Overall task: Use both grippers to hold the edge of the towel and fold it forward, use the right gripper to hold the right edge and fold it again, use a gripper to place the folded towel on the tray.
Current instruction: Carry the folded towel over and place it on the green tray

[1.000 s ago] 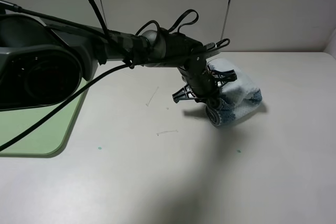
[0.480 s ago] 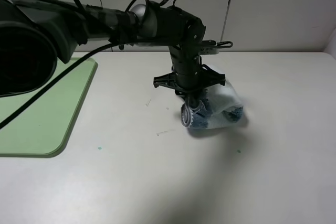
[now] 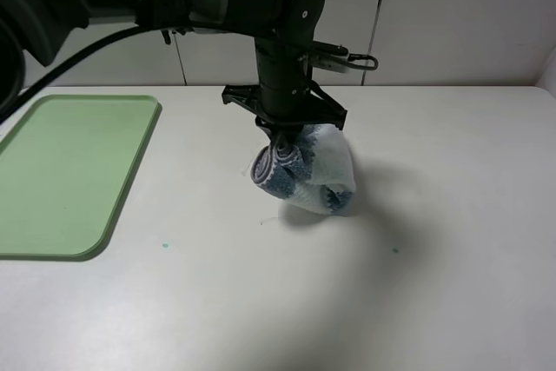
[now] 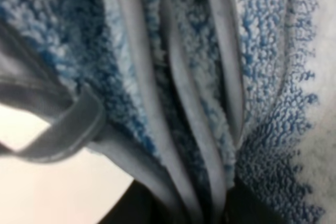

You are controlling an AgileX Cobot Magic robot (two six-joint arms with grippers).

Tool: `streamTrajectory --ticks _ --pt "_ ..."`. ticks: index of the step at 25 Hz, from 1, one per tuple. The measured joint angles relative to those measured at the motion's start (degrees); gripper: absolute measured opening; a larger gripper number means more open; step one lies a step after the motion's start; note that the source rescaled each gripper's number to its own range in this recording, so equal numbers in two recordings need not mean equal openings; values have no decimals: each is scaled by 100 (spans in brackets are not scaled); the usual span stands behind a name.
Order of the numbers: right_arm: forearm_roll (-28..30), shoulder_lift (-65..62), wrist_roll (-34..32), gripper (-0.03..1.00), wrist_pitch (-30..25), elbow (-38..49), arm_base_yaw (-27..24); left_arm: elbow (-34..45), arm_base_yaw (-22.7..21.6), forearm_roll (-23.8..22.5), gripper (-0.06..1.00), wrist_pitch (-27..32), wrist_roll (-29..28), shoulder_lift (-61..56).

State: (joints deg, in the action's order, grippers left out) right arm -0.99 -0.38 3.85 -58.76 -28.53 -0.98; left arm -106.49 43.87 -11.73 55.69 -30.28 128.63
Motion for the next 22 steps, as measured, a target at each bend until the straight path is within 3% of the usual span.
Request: streamTrajectory --ticks 6,12,22 --pt "0 0 0 100 0 0 0 874 -279 -8 18 -146 272 -672" --pt "0 0 0 100 0 0 0 2427 -779 -8 18 -826 356 -1562" --pt "0 0 0 100 0 0 0 4215 -2035 -16 18 -1491 976 -2753"
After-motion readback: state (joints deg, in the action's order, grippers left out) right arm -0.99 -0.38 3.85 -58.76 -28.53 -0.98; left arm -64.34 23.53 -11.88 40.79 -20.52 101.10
